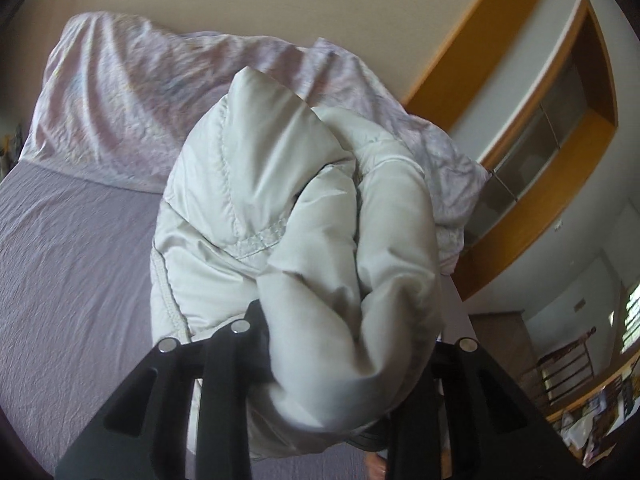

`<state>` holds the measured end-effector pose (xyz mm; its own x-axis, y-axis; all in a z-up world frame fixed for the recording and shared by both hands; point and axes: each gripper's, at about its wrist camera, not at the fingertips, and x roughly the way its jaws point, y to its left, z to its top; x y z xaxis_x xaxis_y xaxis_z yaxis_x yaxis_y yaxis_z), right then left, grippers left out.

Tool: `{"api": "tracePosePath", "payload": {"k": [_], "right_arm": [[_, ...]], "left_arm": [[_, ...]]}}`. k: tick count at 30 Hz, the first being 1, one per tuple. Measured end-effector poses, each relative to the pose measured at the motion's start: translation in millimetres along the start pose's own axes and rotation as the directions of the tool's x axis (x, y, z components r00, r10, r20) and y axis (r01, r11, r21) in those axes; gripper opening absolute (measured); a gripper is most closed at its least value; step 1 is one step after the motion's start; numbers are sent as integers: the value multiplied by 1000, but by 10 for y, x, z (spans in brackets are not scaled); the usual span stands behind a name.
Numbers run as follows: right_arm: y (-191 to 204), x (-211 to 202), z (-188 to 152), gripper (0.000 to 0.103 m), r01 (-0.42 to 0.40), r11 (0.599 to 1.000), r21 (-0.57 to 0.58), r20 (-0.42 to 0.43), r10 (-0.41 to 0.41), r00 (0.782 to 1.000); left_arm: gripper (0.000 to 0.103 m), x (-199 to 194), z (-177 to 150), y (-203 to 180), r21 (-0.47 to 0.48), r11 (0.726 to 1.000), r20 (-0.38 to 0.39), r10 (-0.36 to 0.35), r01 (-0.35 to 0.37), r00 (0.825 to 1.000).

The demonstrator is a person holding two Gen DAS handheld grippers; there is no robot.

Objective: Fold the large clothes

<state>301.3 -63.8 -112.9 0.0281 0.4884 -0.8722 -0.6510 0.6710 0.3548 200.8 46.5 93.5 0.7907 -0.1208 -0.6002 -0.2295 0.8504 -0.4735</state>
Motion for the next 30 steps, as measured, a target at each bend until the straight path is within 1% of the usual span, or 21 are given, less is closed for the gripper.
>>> {"api": "tracePosePath", "payload": {"k": [3, 6, 7, 8, 9, 10, 15, 17, 20, 23, 24, 25, 27, 28, 30], "right_arm": [[-288, -291, -73, 54, 10, 999, 46, 50, -13, 999], [-553, -506, -142, 55, 27, 995, 97, 83, -36, 996], [-654, -579, -176, 57, 42, 992, 121, 90, -53, 995], [-751, -646, -213, 62, 61, 987, 146, 94, -75, 993], [-832, -694, -234, 65, 73, 984, 165, 99, -90, 991], [-925, -751, -270, 65, 86, 979, 187, 105, -107, 989], [-1331, -994, -469, 65, 116, 949, 294, 106, -154, 982], [-1470, -1081, -551, 66, 145, 932, 332, 97, -186, 978], [-1623, -1180, -647, 66, 155, 912, 379, 94, -204, 974], [-1753, -1298, -755, 66, 165, 889, 427, 95, -226, 970], [-1788, -1337, -783, 66, 167, 883, 438, 96, -231, 968], [-1810, -1361, -791, 66, 169, 880, 444, 97, -235, 967], [-1844, -1427, -813, 66, 173, 874, 453, 103, -244, 964], [-1853, -1476, -819, 66, 174, 873, 456, 107, -248, 963], [-1876, -1559, -780, 66, 173, 871, 459, 121, -255, 959]], "left_arm": [[30, 153, -72, -280, 52, 998, -25, -18, 19, 1000], [30, 332, -147, -513, 80, 996, -61, -42, 47, 997], [30, 410, -180, -616, 90, 994, -77, -50, 57, 996], [30, 475, -205, -692, 97, 993, -90, -57, 66, 994], [30, 532, -225, -754, 102, 992, -102, -62, 73, 993], [31, 601, -251, -829, 108, 991, -117, -69, 82, 991], [31, 920, -388, -1150, 140, 983, -190, -89, 117, 978], [31, 1044, -475, -1282, 159, 980, -220, -85, 122, 972], [33, 1237, -636, -1495, 204, 971, -272, -66, 125, 960], [41, 1358, -785, -1684, 250, 960, -308, -46, 127, 950], [46, 1378, -799, -1731, 258, 957, -314, -44, 130, 948], [57, 1354, -824, -1760, 261, 956, -318, -50, 138, 947], [72, 1302, -817, -1819, 240, 953, -332, -99, 185, 938], [75, 1250, -787, -1842, 236, 951, -331, -116, 201, 937], [76, 1125, -727, -1858, 234, 947, -330, -133, 218, 935]]}}
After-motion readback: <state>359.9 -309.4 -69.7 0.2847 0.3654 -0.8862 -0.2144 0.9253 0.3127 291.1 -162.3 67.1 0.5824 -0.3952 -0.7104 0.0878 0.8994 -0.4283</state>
